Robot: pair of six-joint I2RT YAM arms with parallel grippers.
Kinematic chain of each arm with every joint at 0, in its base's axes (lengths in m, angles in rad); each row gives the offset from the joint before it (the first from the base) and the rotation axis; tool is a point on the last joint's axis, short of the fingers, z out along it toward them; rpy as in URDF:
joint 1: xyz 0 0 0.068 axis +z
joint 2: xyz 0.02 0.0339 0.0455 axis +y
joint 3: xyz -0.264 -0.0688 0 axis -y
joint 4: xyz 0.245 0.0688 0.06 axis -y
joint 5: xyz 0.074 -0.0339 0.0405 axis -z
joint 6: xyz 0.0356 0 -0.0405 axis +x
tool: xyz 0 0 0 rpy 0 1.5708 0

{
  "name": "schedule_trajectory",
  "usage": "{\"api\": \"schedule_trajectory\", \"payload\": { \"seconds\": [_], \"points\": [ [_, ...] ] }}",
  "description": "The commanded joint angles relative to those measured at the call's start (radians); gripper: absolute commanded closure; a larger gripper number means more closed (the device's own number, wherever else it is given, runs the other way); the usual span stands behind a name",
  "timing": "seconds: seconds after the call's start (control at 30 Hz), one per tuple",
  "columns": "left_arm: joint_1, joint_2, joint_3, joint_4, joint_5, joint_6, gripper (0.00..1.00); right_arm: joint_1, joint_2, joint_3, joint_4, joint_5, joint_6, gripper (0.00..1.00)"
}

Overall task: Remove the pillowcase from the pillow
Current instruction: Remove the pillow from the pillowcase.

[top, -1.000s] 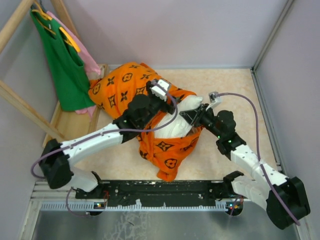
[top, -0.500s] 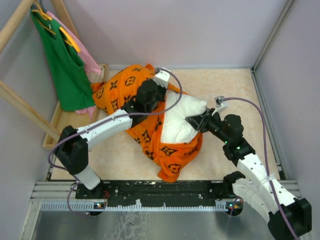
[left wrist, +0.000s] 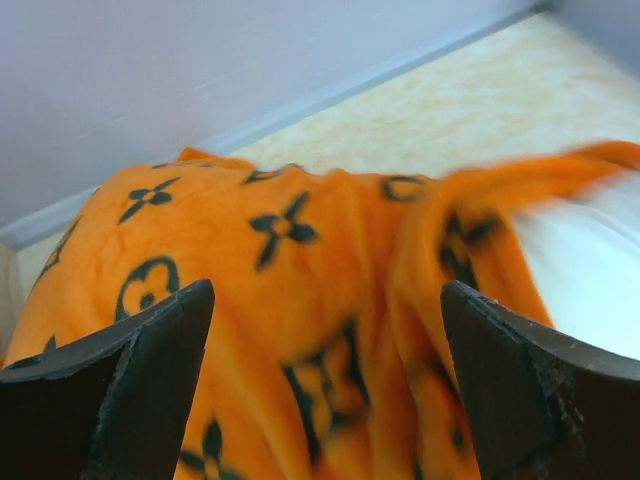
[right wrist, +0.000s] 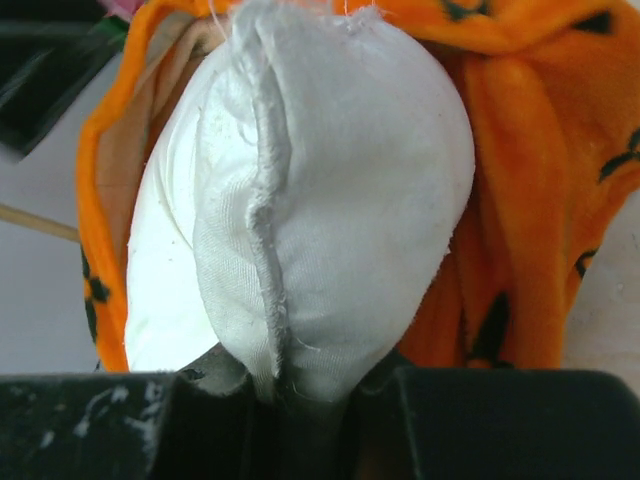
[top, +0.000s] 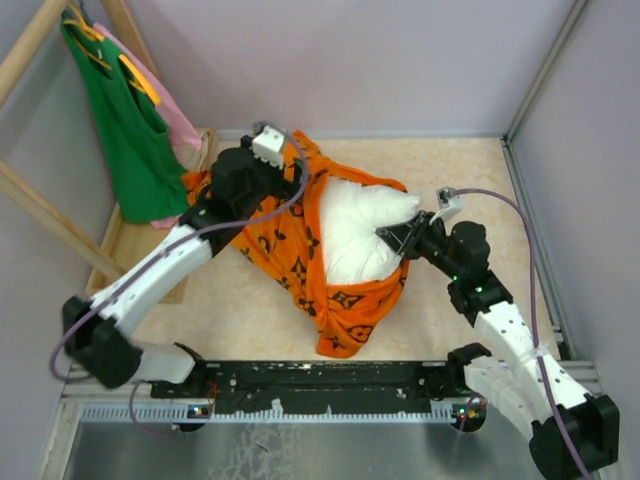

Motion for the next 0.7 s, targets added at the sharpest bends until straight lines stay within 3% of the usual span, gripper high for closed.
{"api": "schedule_trajectory", "payload": {
  "seconds": [0.0,0.1,0.2,0.3,0.47,0.67],
  "points": [
    [-0.009,-0.331,-0.165,0.007,0.430,-0.080,0.00,-0.011,0.057,0.120,0.096,0.082,0.046,1.00],
    [-0.081,-0.498,-0.353,0.124,0.555,-0.204,0.02,-0.010,0.106,0.122,0.119,0.114,0.053,1.00],
    [-0.274,-0.550,-0.429,0.131,0.461,-0.196,0.02,-0.009,0.149,0.147,0.121,0.133,0.054,1.00],
    [-0.393,-0.545,-0.472,0.163,0.467,-0.193,0.03,-0.008,0.184,0.171,0.126,0.134,0.040,1.00],
    [-0.460,-0.447,-0.520,0.282,0.342,-0.161,0.03,0.003,0.231,0.192,0.142,0.128,0.041,1.00],
    [-0.528,-0.246,-0.451,0.283,0.111,-0.125,0.04,0.019,0.252,0.199,0.147,0.130,0.039,1.00]
  ]
}}
